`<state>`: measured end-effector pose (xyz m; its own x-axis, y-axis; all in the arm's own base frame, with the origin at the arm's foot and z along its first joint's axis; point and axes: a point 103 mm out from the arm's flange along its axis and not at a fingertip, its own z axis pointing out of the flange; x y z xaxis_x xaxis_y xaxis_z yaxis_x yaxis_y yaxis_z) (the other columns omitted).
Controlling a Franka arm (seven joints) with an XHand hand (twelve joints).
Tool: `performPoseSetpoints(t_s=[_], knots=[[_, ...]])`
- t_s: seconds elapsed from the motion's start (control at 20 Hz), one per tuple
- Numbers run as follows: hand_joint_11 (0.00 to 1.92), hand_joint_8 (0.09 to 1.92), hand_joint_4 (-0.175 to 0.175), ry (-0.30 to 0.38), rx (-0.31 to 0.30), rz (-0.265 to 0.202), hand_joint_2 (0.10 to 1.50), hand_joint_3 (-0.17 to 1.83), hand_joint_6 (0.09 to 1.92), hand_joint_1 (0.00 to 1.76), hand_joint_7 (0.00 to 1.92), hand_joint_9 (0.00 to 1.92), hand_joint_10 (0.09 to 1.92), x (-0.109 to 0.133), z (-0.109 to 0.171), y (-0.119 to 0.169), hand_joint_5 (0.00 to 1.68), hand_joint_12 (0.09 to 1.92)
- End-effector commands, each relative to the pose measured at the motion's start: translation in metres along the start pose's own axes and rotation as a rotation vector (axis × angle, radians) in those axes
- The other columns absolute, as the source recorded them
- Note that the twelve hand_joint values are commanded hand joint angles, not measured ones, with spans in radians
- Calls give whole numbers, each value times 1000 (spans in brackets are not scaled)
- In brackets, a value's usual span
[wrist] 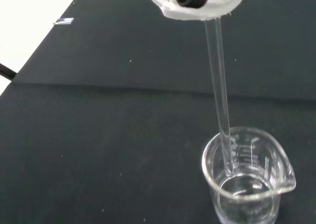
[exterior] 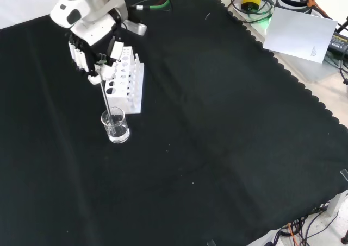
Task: Stir in the beaker to the left of the white test tube rack with the glass rod.
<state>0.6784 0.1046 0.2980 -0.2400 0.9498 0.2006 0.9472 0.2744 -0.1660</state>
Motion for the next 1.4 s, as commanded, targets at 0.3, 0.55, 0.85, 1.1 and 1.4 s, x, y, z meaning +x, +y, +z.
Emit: performPoseSetpoints(t_s=[0.3, 0.55, 0.85, 1.1, 1.4], knots=[[1198, 1030, -175, -6, 23, 103, 1015, 41, 93, 1303, 1162, 1731, 625, -58, -6, -23, 1308, 787], [1200, 1030, -175, -17, 9, 132, 1015, 40, 92, 1303, 1162, 1731, 627, -61, -14, -47, 1309, 786], [1201, 1032, -175, -30, 14, 97, 1016, 38, 90, 1303, 1161, 1730, 630, -30, -11, -51, 1310, 785], [1201, 1032, -175, -43, 49, 30, 1017, 36, 88, 1303, 1161, 1729, 631, 7, 9, -33, 1310, 784], [1202, 1031, -175, -44, 56, -31, 1018, 35, 87, 1303, 1161, 1728, 633, 34, 21, -10, 1311, 784]])
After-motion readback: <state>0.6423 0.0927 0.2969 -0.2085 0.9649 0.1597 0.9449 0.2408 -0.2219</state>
